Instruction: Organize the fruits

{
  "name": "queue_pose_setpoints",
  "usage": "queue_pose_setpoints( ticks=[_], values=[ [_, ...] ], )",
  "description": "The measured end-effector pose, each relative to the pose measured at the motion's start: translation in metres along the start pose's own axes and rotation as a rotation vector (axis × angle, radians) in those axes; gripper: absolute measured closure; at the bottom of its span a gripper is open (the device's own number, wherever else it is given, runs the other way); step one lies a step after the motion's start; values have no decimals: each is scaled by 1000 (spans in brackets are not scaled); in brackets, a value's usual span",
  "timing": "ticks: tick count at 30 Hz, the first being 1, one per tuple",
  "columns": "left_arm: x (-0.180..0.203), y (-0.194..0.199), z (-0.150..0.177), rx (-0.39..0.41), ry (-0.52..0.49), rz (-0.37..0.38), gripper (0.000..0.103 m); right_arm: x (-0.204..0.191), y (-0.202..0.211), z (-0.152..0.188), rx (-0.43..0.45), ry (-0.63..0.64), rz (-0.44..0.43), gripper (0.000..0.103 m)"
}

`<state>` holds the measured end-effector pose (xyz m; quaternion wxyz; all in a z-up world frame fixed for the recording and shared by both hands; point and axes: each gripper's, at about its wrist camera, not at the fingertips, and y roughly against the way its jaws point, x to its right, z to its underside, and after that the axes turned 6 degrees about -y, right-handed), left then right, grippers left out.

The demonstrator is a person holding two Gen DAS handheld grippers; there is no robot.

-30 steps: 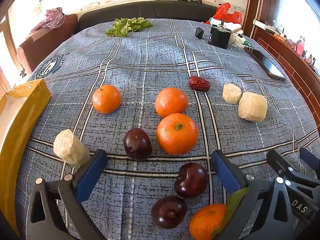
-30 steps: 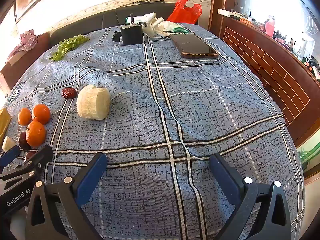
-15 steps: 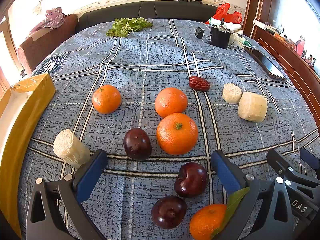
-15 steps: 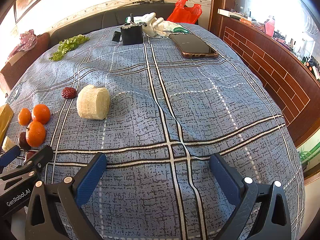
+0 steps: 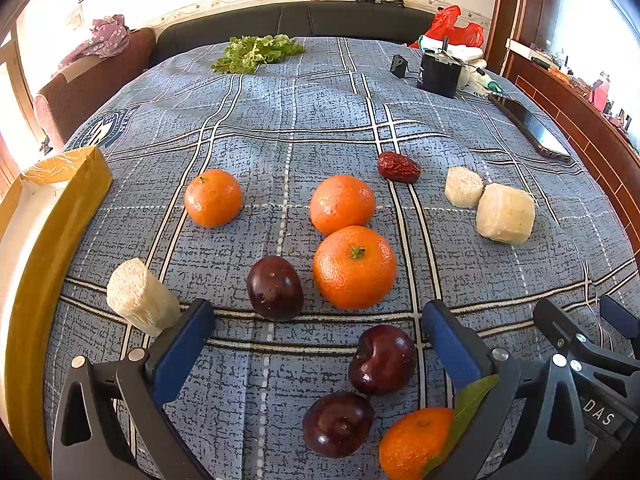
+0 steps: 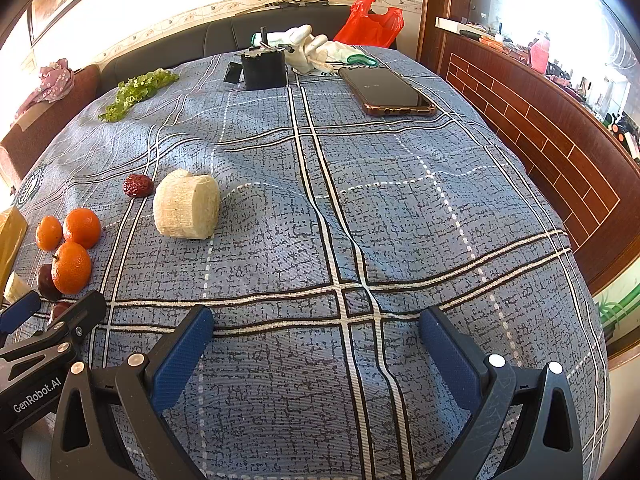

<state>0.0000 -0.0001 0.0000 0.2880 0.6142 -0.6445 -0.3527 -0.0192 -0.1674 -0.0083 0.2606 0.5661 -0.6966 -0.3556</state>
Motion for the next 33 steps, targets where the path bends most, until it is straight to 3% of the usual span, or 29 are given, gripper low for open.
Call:
queue_pose_setpoints(
  ticks=[33],
  values=[
    [1, 0, 0, -1, 10, -6, 0, 0, 0, 0, 0, 0, 0, 0]
  ],
)
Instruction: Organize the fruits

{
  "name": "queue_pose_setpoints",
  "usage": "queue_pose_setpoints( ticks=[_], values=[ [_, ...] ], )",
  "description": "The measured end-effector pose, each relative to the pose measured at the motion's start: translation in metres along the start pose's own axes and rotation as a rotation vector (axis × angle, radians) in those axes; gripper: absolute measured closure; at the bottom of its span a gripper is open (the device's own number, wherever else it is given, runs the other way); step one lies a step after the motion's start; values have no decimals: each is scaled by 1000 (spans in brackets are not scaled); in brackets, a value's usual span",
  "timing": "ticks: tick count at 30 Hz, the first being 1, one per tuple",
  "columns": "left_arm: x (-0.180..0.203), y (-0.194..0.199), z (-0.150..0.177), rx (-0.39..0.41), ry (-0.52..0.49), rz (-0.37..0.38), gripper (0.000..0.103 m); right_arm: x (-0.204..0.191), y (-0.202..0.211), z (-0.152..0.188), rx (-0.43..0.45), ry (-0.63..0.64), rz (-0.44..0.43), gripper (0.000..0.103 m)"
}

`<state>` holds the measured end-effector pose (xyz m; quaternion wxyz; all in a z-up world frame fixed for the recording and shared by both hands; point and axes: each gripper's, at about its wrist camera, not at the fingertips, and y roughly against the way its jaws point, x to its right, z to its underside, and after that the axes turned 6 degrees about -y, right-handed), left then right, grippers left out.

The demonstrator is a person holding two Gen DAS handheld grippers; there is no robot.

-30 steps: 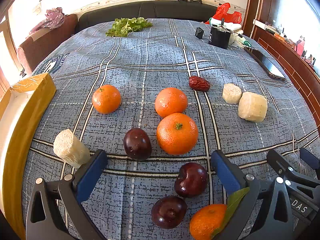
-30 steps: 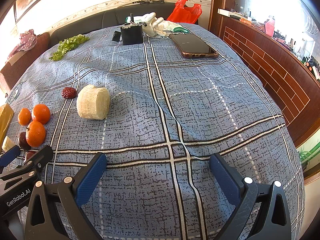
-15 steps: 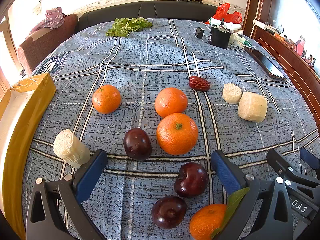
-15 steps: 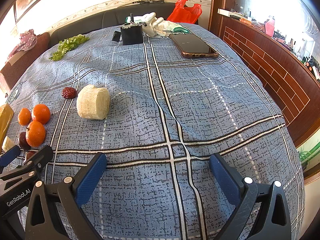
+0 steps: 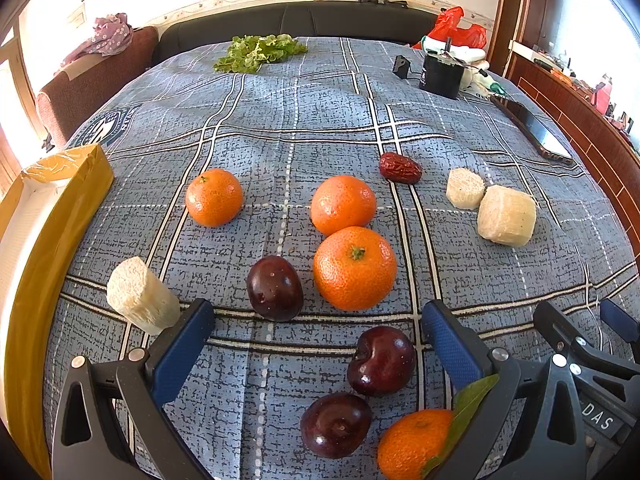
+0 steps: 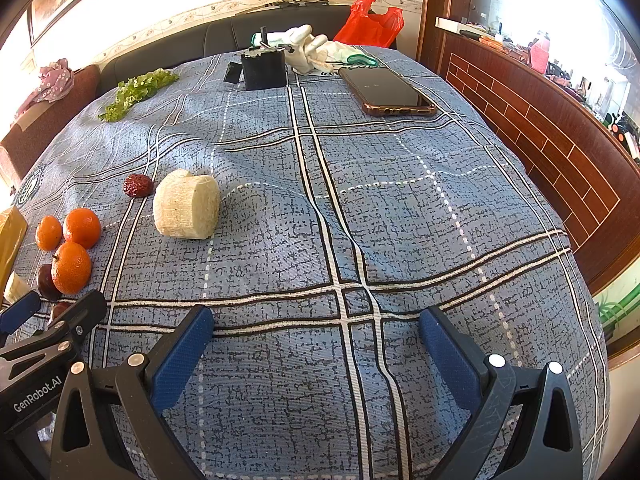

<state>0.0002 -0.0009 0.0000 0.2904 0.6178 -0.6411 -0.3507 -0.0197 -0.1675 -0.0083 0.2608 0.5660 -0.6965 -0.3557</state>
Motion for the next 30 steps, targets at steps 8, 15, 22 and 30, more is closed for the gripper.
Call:
queue_pose_setpoints(
  ticks=[8, 15, 22, 30],
  values=[
    [-2, -3, -2, -4, 3, -3, 0, 0, 1, 1, 0, -6, 2, 0],
    [-2, -4, -3, -48, -24, 20, 0, 0, 0, 1, 1, -7, 3, 0],
    [-2, 2, 0, -126, -57, 54, 0, 0, 0, 1, 1, -9, 3, 0],
    [-36, 73, 16, 89, 39, 106, 2, 1, 1, 1, 1, -10, 3, 0]
  ],
)
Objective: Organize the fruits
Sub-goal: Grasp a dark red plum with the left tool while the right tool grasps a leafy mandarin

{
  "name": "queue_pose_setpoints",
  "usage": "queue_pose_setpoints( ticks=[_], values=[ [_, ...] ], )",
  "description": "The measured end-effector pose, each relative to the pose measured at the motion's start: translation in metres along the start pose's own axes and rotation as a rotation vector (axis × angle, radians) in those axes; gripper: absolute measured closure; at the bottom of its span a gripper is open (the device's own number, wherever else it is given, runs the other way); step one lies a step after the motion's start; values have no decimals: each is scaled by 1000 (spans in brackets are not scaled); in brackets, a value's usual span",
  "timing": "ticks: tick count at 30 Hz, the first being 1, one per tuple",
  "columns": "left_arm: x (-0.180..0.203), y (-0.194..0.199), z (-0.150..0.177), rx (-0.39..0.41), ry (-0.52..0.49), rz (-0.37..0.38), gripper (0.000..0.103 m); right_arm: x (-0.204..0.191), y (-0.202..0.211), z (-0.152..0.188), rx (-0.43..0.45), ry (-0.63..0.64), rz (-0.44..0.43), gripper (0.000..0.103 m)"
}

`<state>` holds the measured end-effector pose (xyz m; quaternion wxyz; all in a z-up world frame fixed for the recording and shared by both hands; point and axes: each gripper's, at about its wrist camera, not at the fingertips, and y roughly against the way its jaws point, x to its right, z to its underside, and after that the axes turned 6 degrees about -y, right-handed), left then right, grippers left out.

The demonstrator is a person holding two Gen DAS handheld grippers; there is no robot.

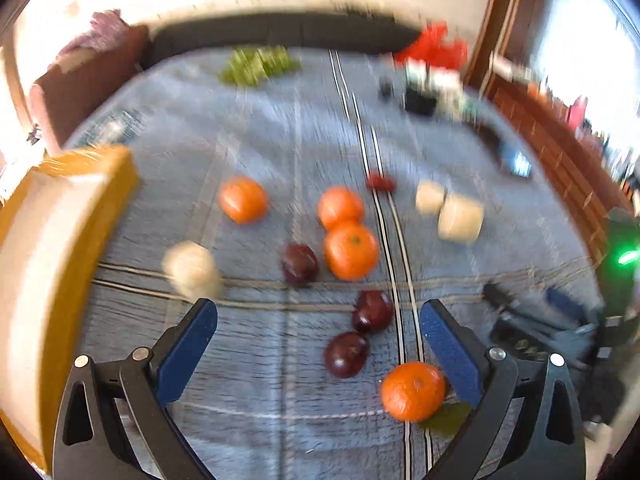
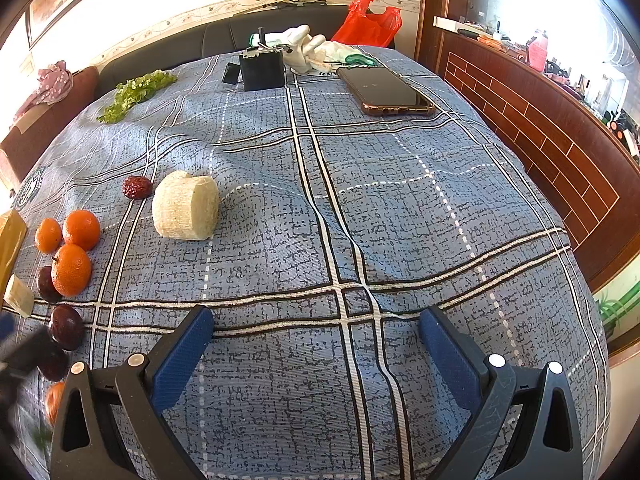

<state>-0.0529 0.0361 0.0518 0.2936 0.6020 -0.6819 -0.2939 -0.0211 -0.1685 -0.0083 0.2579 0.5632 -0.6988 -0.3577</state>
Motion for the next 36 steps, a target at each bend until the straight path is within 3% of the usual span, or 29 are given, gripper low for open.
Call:
queue_pose_setpoints(
  ticks=[2, 4, 7, 11, 15, 17, 23, 25, 26, 27, 32, 36],
  values=[
    [-13, 21, 4, 75, 19, -33, 2, 0, 0, 0, 0, 0, 0, 0],
    [-27, 41, 10, 133, 9, -149, 1, 1, 0, 0, 0, -1, -1, 0],
    [-51, 58, 16, 141, 46, -198, 1, -2, 0, 0, 0, 0, 0, 0],
    [-90, 85, 21, 164, 147, -174, 1, -1, 0, 1, -9, 11, -11, 0],
    [-110, 120, 23, 270, 150, -210, 1, 1, 0, -1, -58, 24, -14, 0],
    [-115, 132, 22, 316, 148, -188, 1, 0, 2, 1, -68, 42, -20, 0],
    [-123, 129, 29, 248, 181, -62, 1, 1, 5, 5, -88, 62, -27, 0],
    [-120, 122, 31, 229, 166, -39, 1, 1, 7, 2, -124, 64, -26, 5],
    [-117, 118, 33, 222, 155, -36, 1, 1, 13, 1, -120, 55, -41, 14],
    [-116, 115, 35, 214, 149, -27, 1, 0, 21, 1, -105, 50, -72, 17],
    [-107, 96, 47, 148, 120, 37, 1, -25, 70, 8, -20, 110, -360, 16],
    [-98, 91, 57, 138, 48, 74, 8, -59, 82, 23, -27, 211, -489, 22]
  ],
)
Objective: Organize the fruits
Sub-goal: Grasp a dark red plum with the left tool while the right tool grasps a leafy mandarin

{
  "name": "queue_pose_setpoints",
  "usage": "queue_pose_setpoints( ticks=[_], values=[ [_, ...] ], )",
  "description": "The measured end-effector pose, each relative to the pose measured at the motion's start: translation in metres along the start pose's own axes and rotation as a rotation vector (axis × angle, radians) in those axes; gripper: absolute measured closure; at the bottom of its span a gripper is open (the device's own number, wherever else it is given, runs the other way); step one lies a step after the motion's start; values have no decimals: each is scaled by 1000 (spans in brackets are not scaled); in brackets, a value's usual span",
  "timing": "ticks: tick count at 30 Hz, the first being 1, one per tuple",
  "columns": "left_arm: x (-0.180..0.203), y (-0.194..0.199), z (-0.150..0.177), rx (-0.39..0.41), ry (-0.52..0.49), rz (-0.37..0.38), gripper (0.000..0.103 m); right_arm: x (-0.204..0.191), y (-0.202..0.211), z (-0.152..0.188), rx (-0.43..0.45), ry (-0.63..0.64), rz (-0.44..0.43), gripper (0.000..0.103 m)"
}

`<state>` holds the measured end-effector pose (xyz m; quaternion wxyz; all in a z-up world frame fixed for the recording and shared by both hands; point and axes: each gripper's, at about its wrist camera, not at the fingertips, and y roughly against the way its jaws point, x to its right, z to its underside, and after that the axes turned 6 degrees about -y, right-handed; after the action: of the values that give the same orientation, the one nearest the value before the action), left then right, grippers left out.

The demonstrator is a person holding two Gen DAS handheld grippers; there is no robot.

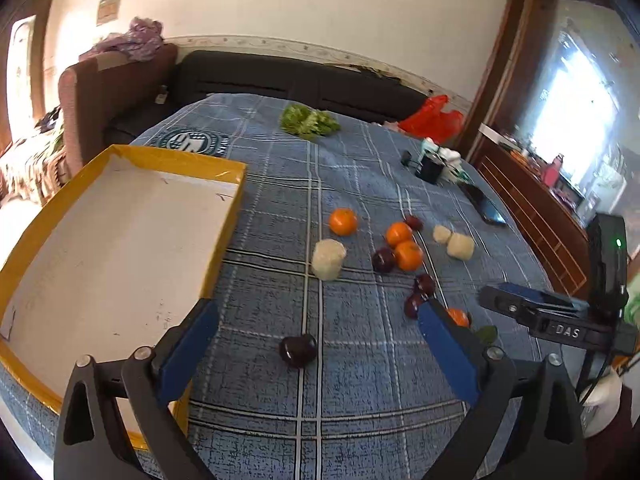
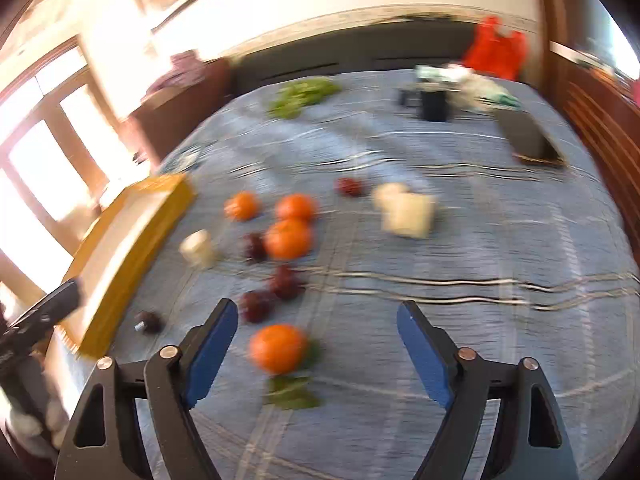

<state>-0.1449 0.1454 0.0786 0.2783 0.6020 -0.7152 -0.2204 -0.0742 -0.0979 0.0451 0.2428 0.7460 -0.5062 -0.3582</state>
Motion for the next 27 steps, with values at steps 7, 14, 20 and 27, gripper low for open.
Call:
queue_pose_setpoints(
  ticks=[7, 14, 20, 27],
  values=[
    [5, -11, 13, -59, -70, 59, 25, -25, -26, 20, -85, 90, -47, 37],
    [5, -35, 21, -136, -82, 64, 25, -25, -36, 29, -110, 100, -36, 43],
    [1, -52, 23, -174, -99, 61, 42, -19, -39, 29, -122, 84, -29, 44],
    [-3, -67, 26, -218, -94, 59, 52, -18, -42, 31, -129, 85, -26, 44]
  ],
)
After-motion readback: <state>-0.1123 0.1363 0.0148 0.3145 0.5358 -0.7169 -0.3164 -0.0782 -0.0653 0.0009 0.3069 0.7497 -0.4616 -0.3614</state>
